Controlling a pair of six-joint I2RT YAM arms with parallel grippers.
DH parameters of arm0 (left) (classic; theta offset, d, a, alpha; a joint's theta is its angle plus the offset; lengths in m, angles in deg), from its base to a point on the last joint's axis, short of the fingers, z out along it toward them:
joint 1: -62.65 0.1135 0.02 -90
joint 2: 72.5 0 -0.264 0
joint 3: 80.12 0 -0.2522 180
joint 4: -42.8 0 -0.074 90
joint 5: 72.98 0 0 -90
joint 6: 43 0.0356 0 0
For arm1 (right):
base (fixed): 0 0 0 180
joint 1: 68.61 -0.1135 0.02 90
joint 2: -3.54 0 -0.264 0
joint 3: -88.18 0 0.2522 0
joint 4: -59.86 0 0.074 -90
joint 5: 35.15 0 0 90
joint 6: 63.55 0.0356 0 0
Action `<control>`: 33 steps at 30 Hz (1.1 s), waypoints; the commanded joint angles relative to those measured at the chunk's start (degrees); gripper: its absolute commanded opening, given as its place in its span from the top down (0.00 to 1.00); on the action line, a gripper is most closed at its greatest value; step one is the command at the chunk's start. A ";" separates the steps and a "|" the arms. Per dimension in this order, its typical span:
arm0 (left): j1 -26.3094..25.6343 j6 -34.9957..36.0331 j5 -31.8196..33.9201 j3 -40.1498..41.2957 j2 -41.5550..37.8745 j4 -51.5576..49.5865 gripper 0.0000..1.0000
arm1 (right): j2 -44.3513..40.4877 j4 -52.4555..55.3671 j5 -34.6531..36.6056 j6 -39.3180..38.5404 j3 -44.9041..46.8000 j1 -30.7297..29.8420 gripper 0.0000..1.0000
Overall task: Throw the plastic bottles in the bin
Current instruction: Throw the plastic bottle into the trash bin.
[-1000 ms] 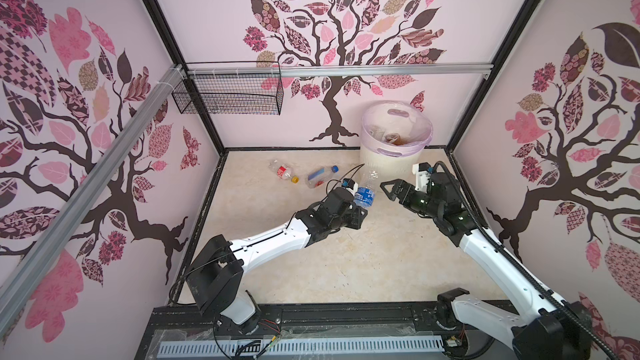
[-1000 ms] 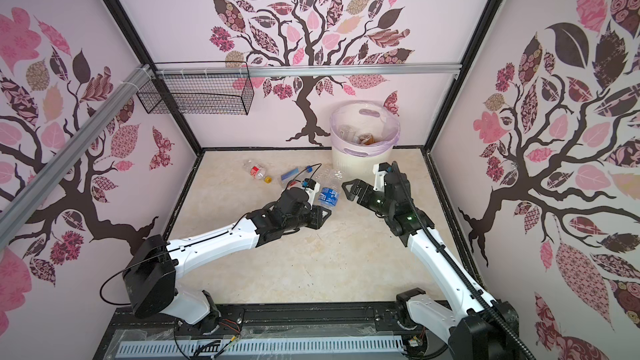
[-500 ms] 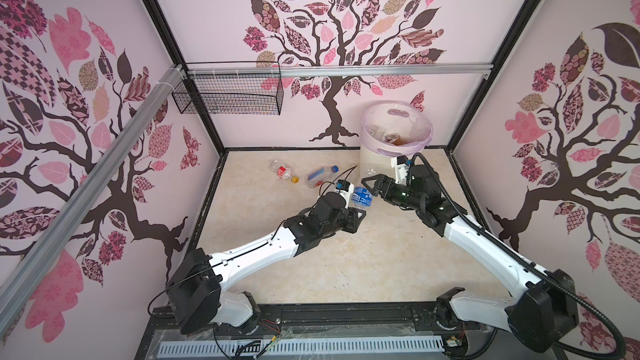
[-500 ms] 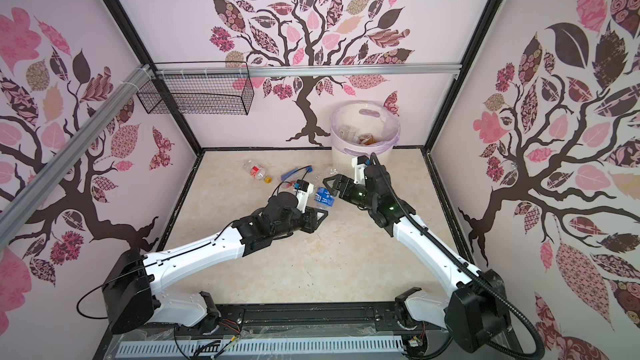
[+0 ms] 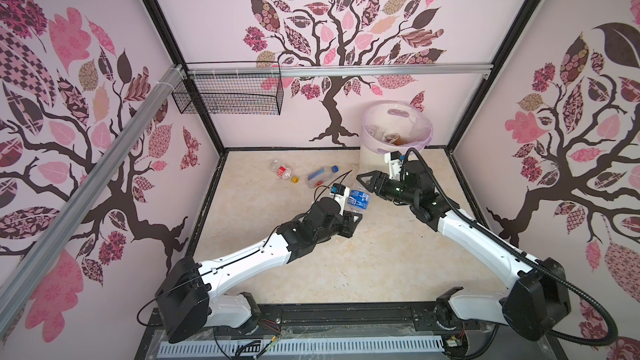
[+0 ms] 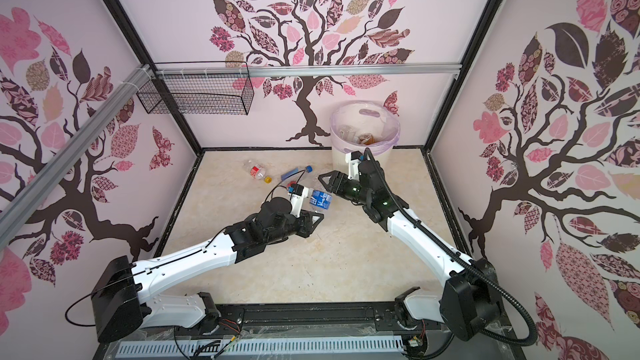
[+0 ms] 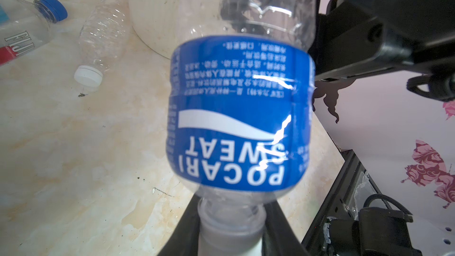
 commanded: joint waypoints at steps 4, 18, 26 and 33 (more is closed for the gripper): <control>-0.14 -0.75 0.18 1.00 -0.77 1.67 0.68 | 0.01 -1.76 0.97 -0.87 -0.58 0.25 0.49; -0.14 -1.76 4.89 2.98 -5.22 -2.17 0.24 | 0.50 2.98 7.95 -8.38 -1.16 0.21 0.52; 0.29 1.81 9.96 -0.37 -8.68 -7.41 0.02 | 2.07 10.69 15.63 -17.33 -10.79 0.23 0.53; 3.31 4.06 9.94 -3.61 -11.59 -9.10 0.02 | 3.06 18.35 25.76 -26.59 -27.71 0.27 0.54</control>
